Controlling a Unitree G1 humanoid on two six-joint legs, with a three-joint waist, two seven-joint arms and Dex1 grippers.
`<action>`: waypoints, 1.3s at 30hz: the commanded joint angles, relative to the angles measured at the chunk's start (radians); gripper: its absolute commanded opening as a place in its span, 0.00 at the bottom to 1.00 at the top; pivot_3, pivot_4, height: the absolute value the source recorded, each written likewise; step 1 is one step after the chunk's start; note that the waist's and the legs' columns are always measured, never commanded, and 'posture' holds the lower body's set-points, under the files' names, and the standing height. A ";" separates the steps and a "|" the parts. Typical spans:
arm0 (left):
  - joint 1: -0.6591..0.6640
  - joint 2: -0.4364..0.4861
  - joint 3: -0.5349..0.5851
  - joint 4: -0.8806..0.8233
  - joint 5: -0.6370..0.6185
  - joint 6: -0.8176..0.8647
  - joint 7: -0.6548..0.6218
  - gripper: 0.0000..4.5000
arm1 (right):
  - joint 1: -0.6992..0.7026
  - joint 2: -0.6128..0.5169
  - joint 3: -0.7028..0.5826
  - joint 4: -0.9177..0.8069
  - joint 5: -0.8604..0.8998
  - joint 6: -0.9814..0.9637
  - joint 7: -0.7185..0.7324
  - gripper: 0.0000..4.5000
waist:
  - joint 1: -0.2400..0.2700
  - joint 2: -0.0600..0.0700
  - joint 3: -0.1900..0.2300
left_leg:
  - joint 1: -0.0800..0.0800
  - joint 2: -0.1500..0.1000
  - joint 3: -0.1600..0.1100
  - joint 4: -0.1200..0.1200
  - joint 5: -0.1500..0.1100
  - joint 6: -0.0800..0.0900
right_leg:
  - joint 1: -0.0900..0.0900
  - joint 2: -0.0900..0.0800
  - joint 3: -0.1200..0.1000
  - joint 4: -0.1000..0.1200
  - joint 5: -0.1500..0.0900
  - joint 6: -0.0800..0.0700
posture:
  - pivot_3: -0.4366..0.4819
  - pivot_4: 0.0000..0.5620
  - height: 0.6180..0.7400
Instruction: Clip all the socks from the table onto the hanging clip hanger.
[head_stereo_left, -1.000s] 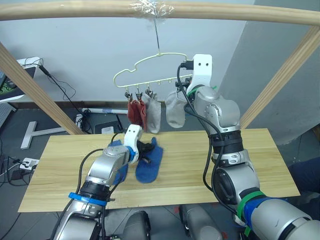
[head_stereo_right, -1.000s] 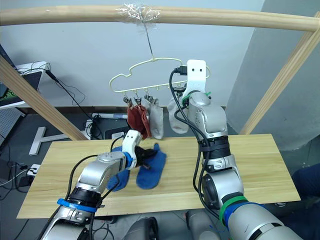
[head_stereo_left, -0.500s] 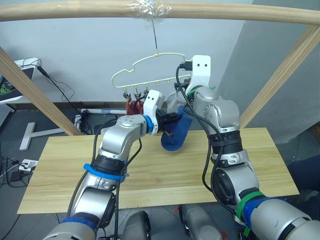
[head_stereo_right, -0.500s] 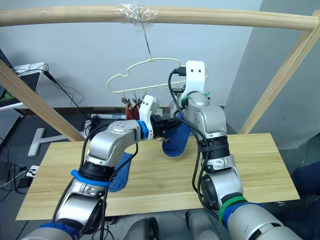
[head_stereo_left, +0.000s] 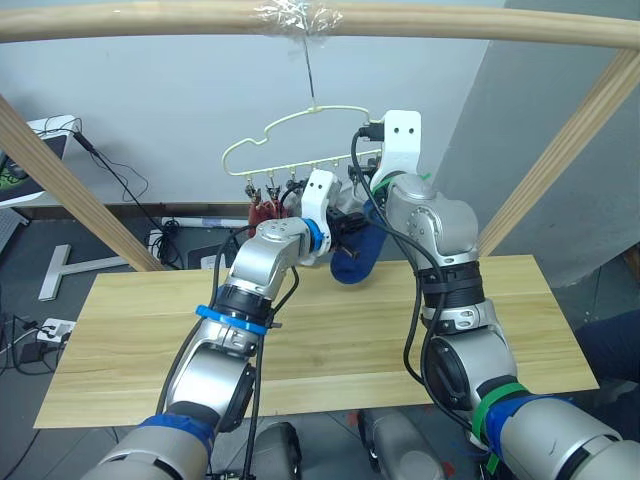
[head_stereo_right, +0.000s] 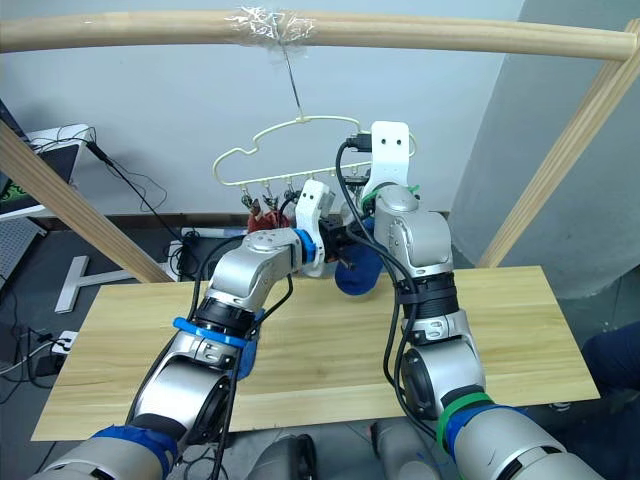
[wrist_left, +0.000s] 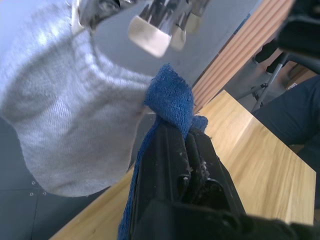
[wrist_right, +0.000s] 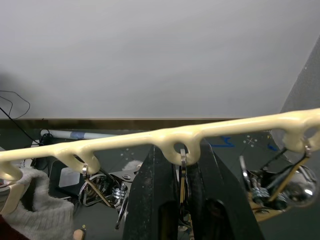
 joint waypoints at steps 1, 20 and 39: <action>-0.044 -0.010 0.025 0.012 0.005 -0.040 0.003 0.01 | -0.020 0.003 0.000 -0.055 0.008 -0.002 -0.005 0.00 | 0.000 0.000 0.000 | 0.000 0.000 0.000 0.000 0.000 0.000 | 0.000 0.000 0.000 0.000 0.000 0.000 | 0.20 0.35 1.00; -0.079 -0.026 0.063 0.003 -0.016 -0.026 0.009 0.00 | -0.013 0.006 -0.001 -0.058 0.010 0.003 -0.001 0.40 | 0.000 0.000 0.000 | 0.000 0.000 0.000 0.000 0.000 0.000 | 0.000 0.000 0.000 0.000 0.000 0.000 | 0.21 0.35 1.00; 0.034 0.031 0.039 -0.241 -0.047 0.137 -0.044 0.96 | 0.089 -0.066 0.049 -0.305 0.057 0.249 0.122 0.65 | -0.001 0.000 0.000 | 0.000 0.000 0.000 0.000 0.000 0.000 | 0.000 0.000 0.000 0.000 0.000 0.000 | 0.19 0.35 1.00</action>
